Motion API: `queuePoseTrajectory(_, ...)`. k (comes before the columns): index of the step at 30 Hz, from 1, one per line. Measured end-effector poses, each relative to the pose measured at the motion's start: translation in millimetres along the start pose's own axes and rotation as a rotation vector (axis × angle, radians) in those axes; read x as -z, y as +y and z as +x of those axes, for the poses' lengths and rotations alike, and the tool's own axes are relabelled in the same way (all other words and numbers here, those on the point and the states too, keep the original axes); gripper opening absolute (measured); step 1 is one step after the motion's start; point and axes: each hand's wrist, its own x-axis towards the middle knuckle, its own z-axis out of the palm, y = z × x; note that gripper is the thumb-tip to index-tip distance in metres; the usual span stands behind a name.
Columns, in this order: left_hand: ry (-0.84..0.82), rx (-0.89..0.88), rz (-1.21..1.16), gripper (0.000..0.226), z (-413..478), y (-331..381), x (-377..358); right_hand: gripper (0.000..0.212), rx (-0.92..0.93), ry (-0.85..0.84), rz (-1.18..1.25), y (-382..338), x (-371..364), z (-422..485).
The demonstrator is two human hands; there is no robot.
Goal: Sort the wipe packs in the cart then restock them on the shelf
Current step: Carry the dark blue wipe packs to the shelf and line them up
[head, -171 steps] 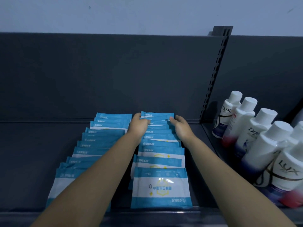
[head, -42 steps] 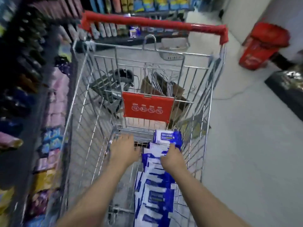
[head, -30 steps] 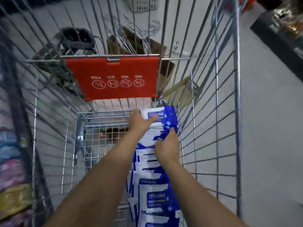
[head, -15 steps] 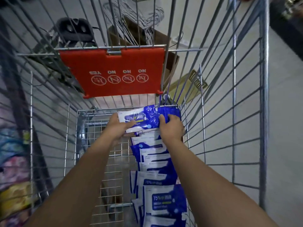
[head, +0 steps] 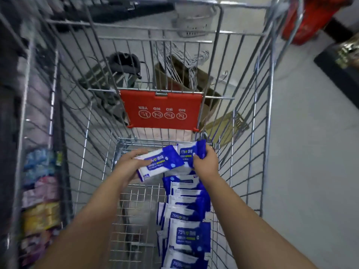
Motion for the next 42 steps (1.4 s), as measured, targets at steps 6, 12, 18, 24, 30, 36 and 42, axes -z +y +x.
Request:
queuePoseTrajectory(6, 0.036, -0.102, 0.031, 0.033, -123, 54, 47, 0.035, -0.053, -0.408, 0.12, -71, 53, -66)
queuePoseTrajectory(12, 0.115, -0.288, -0.122, 0.043, -323, 56, 77, 0.033, 0.052, -0.88, 0.178, -137, 93, -194)
queuePoseTrajectory(18, 0.408, -0.401, -0.021, 0.037, -544, 12, 117, 0.035, 0.07, -1.321, 0.159, -142, 89, -366)
queuePoseTrajectory(24, 0.753, -0.364, 0.091, 0.015, -742, -86, 152, 0.04, 0.213, -1.64, -0.09, -125, 65, -548)
queuePoseTrajectory(30, 1.047, -0.342, -0.071, 0.016, -909, -218, 171, 0.031, 0.292, -1.862, -0.263, -72, 46, -731)
queuePoseTrajectory(36, 1.259, -0.271, -0.219, 0.021, -1047, -358, 195, 0.018, 0.378, -1.996, -0.383, 11, 27, -891)
queuePoseTrajectory(42, 1.467, -0.238, -0.355, 0.02, -1118, -467, 235, 0.017, 0.341, -2.029, -0.397, 83, -2, -996)
